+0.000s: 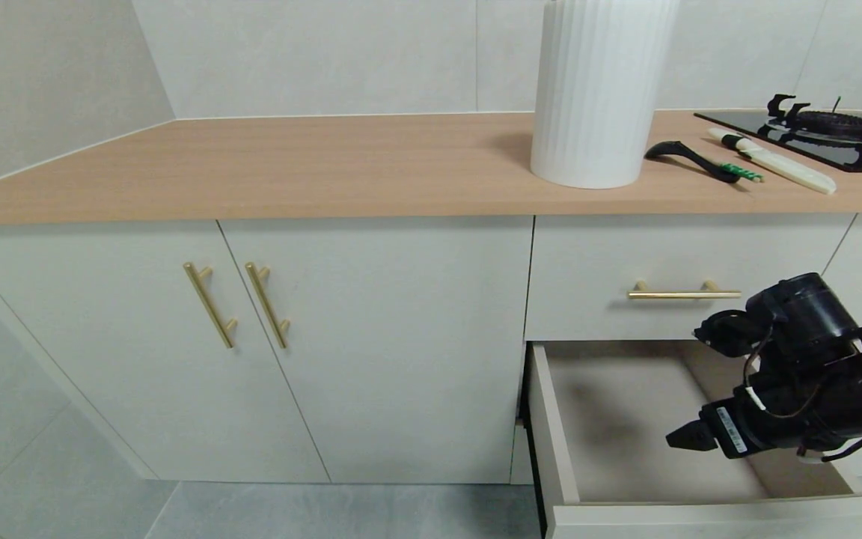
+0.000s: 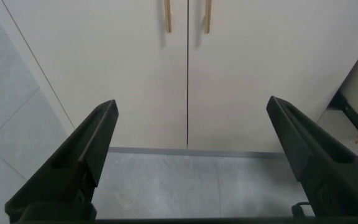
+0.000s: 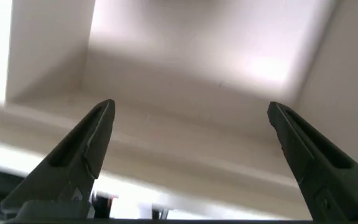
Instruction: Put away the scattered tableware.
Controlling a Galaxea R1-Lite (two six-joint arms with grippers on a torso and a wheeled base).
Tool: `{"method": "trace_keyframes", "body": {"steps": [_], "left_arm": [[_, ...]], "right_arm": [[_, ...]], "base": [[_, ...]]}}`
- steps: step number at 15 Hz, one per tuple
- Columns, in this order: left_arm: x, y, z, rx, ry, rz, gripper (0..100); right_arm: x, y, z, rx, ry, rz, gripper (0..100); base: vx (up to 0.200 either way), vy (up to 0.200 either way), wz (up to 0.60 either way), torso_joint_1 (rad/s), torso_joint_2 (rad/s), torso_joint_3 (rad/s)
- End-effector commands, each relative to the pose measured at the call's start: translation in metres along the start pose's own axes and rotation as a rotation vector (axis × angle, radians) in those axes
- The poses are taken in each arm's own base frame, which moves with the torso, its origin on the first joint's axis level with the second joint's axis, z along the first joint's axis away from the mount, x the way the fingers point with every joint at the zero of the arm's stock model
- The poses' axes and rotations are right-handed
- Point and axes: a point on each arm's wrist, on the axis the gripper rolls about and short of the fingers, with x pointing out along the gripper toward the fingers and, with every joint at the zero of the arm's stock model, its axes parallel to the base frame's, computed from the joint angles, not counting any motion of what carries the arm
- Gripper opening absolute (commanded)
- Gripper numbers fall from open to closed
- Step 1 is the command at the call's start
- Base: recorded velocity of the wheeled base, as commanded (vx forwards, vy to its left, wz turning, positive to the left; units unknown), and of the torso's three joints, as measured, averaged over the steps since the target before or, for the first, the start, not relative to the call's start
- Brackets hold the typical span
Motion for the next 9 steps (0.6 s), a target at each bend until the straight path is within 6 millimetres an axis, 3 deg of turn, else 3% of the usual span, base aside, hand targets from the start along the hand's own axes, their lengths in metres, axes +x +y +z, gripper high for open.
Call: {"method": "trace_keyframes", "body": {"steps": [1,9], "left_arm": [[0.000,0.000,0.000,0.000,0.000,0.001,100],[0.000,0.000,0.000,0.000,0.000,0.001,100]], "right_arm": [[0.008,0.001,-0.002,-0.003,0.031,0.001,100],[0.008,0.012,-0.027,-0.103,0.297,0.012,100]], "base": [[0.000,0.000,0.00,0.000,0.00,0.000],[0.000,0.000,0.00,0.000,0.00,0.000]]}}
